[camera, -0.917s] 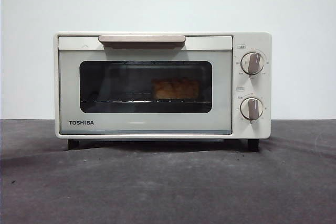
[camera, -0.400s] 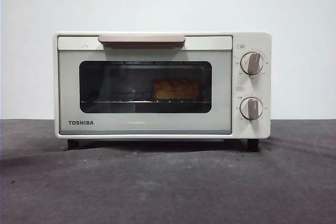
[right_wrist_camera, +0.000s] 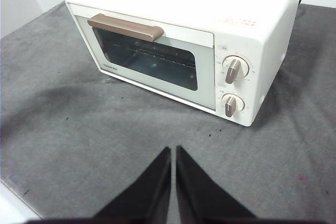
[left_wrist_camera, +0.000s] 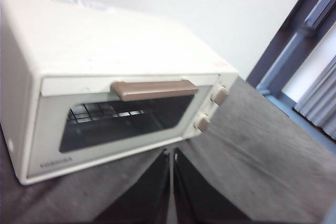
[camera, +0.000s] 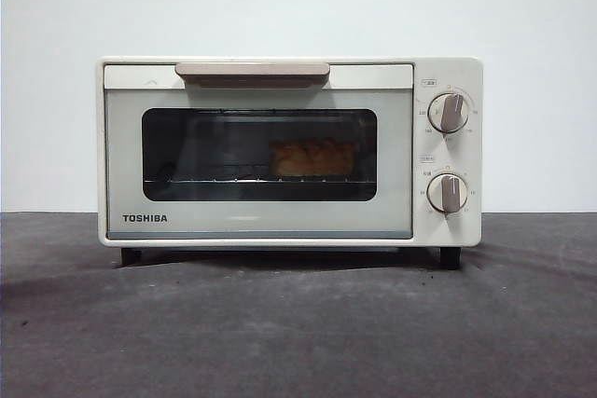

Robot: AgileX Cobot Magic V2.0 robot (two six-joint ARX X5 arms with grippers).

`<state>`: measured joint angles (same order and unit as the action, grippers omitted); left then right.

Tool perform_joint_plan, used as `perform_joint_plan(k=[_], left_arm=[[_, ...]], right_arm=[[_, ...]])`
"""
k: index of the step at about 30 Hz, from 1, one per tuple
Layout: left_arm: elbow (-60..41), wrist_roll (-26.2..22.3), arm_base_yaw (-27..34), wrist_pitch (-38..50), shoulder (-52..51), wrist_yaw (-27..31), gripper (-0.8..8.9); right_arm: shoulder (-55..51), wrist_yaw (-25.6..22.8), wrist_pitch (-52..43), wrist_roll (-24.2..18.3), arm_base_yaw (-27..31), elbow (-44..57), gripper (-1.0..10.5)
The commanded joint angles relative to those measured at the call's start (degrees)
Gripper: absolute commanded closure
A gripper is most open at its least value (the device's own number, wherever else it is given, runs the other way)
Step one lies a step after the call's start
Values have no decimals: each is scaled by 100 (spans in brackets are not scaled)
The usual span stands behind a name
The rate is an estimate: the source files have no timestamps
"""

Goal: The left arm flap open the oven, the right arm pick bread and place it into oven, the left arm flap close the oven

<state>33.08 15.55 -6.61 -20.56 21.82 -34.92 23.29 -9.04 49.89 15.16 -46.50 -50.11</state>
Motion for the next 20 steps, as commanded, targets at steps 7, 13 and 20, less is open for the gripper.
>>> perform_joint_plan(k=[7, 13, 20], left_arm=[[-2474, -363, 251, 1725, -1869, 439, 797], [-3110, -350, 341, 1707, -2164, 1488, 797], [-3239, -828, 345, 1169, -2164, 2531, 797]], right_arm=[[15, -4, -59, -24, -52, -101, 936], [15, -4, -61, -24, -52, -101, 936], [15, -7, -70, -24, -52, -101, 936]])
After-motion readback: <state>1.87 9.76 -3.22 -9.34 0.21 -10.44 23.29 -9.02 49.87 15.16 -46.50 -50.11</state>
